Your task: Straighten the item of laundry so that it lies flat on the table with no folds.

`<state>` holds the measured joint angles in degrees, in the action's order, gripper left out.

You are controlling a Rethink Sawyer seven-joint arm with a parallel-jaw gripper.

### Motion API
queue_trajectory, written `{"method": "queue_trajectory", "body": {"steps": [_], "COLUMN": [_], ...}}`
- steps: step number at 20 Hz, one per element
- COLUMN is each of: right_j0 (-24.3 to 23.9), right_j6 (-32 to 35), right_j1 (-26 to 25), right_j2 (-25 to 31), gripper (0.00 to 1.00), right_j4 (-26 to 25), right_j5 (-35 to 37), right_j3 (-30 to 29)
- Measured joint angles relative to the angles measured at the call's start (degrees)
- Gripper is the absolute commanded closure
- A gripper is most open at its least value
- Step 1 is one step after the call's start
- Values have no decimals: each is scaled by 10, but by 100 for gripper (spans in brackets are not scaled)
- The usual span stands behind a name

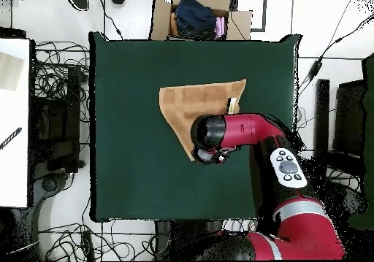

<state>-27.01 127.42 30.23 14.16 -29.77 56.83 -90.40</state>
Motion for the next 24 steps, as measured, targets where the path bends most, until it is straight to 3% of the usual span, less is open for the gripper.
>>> {"method": "queue_trajectory", "body": {"steps": [24], "right_j0": [-12], "right_j6": [0], "right_j1": [-4], "right_j2": [0], "gripper": [0], "right_j4": [0], "right_j5": [0], "right_j3": [48]}}
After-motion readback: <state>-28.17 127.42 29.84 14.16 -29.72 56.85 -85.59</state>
